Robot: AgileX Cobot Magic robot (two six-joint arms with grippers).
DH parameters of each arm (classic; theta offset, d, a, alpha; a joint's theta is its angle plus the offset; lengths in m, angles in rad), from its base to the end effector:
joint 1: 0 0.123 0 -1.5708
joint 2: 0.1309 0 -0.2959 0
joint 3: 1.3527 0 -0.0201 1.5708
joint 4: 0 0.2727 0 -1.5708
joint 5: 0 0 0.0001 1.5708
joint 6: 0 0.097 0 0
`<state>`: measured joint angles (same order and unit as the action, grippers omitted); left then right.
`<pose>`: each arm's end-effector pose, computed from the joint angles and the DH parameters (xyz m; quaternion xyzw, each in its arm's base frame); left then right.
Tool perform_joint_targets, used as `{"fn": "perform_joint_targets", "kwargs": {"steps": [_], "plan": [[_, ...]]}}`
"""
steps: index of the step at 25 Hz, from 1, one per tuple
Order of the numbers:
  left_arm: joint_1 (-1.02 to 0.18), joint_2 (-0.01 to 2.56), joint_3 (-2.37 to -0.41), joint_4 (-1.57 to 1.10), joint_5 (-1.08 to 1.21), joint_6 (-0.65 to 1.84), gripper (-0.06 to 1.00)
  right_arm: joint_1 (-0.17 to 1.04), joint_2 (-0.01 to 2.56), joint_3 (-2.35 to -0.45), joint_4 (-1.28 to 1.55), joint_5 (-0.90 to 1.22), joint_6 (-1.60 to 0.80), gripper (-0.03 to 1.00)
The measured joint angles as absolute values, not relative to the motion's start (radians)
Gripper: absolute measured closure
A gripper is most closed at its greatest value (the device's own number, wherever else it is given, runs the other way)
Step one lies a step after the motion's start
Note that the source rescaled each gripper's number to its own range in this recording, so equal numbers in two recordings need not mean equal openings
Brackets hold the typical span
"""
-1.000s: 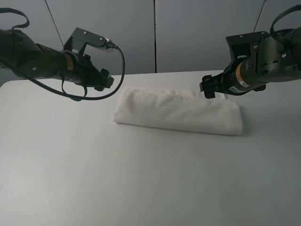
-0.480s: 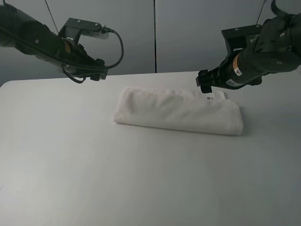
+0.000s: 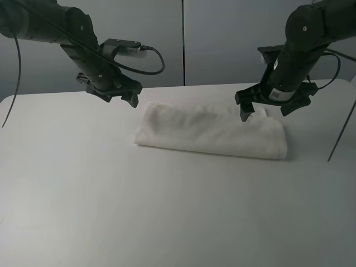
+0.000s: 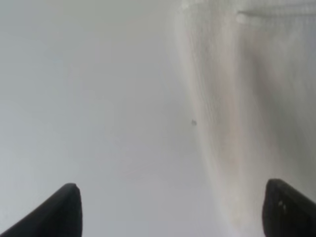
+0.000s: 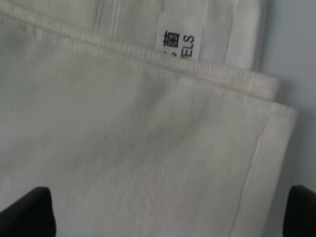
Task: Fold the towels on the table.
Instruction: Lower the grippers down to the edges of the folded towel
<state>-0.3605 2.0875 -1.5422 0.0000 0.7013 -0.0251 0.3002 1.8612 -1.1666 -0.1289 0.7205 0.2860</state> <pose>0.4404 -0.1660 0.1675 0.1634 0.9652 -0.0391 0.2005 0.3654 0.1045 0.1601 -0.0499 0.9902 -0.0111 0.1296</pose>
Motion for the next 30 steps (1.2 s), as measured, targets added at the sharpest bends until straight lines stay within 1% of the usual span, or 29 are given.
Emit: {"fn": "perform_joint_targets", "kwargs": {"steps": [6,13,16,23,30], "plan": [[-0.36,2.19,-1.661,-0.037,0.782,-0.023,-0.01,0.3,1.972,-1.252,-0.119,0.857,0.247,-0.03],[-0.36,2.253,-1.688,-0.071,0.783,0.0,-0.01,0.298,2.019,-1.362,-0.11,0.906,0.24,-0.03],[-0.36,2.267,-1.688,-0.077,0.774,0.0,-0.01,0.263,2.019,-1.402,-0.065,0.924,0.221,-0.03],[-0.36,2.283,-1.688,-0.081,0.734,0.007,-0.01,0.145,2.019,-1.41,0.09,0.947,0.104,-0.03],[-0.36,2.295,-1.688,-0.081,0.712,0.009,-0.01,0.135,2.019,-1.41,0.09,0.934,0.068,-0.03]]}}
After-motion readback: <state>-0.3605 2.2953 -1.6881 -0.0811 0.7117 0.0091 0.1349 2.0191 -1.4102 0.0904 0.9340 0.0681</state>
